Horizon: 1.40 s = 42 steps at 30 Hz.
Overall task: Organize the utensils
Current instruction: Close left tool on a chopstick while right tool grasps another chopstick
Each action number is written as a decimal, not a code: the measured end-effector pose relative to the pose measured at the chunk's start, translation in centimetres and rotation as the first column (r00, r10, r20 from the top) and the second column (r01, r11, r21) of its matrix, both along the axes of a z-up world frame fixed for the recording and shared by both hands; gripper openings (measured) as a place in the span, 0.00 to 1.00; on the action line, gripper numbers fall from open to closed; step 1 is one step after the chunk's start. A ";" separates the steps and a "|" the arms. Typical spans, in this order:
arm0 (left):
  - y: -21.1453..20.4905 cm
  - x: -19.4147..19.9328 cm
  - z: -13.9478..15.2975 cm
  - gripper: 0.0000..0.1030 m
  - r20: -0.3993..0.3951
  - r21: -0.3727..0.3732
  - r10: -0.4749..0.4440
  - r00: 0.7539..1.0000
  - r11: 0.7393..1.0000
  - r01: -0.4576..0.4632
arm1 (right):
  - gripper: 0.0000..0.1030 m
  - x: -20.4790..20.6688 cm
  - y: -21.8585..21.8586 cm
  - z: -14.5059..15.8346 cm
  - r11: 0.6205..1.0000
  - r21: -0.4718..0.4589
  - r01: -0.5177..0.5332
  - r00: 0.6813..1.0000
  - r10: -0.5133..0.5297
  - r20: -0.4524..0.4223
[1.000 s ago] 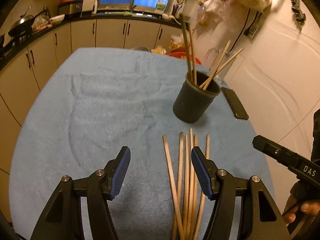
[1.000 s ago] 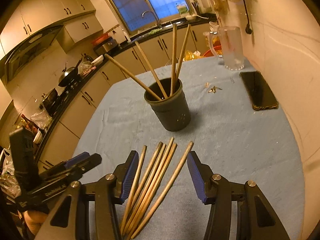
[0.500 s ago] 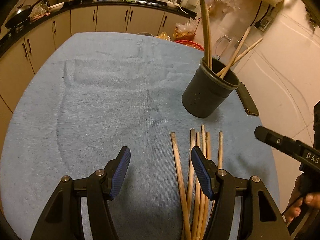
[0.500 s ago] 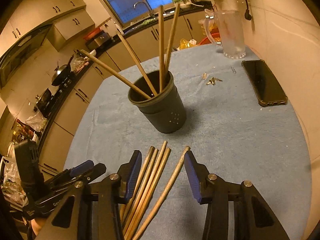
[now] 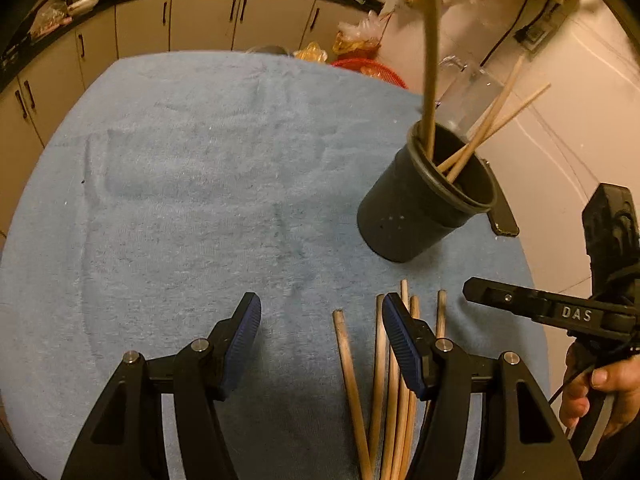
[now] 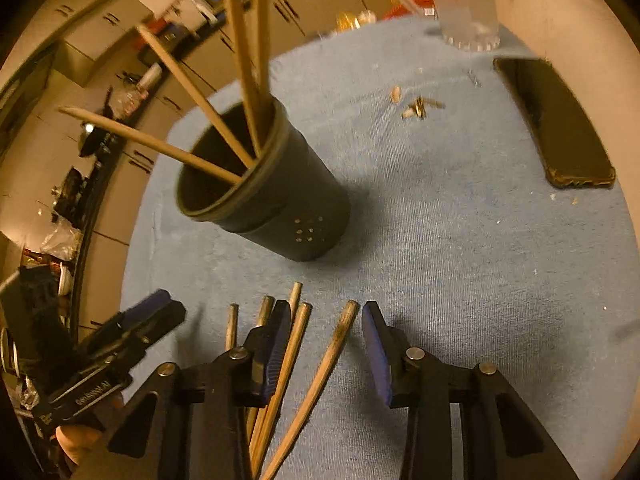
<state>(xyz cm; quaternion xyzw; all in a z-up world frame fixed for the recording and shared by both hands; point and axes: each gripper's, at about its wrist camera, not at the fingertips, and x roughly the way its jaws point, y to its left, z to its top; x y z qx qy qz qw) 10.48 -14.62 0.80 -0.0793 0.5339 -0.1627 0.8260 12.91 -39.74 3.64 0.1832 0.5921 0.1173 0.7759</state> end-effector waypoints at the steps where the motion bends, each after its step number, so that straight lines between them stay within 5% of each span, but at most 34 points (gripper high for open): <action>1: 0.1 0.2 0.0 0.62 -0.025 0.002 0.004 1.000 1.000 -0.004 | 0.38 0.4 0.0 -0.3 1.000 0.005 0.002 0.999 -0.001 -0.040; 11: -1.1 -0.5 1.1 0.61 -0.148 0.032 -0.005 0.989 0.999 0.010 | 0.33 2.2 -1.9 -1.4 0.994 0.069 0.088 0.952 -0.064 -0.298; 18: -1.8 1.2 0.3 0.60 -0.150 -0.002 -0.069 0.986 0.998 0.070 | 0.33 4.4 -2.4 -2.3 0.988 0.059 0.145 0.927 -0.115 -0.356; 20: -2.0 1.6 -0.5 0.51 -0.151 0.013 -0.102 0.983 0.994 0.105 | 0.33 4.7 -1.6 -2.7 0.987 0.037 0.157 0.921 -0.133 -0.367; 32: -3.3 1.9 -4.2 0.46 -0.188 0.022 -0.121 0.975 0.992 0.127 | 0.32 4.2 2.3 -3.4 0.972 -0.152 0.181 0.942 -0.215 -0.257; 39: -5.7 1.6 -4.6 0.46 -0.123 0.135 -0.088 0.989 0.985 0.104 | 0.34 3.0 5.3 -3.8 0.962 -0.236 0.135 0.971 -0.175 -0.161; 42: -6.5 0.0 -4.8 0.27 -0.055 0.223 -0.054 0.997 0.973 0.065 | 0.33 1.0 6.7 -3.6 0.953 -0.278 0.120 0.988 -0.141 -0.057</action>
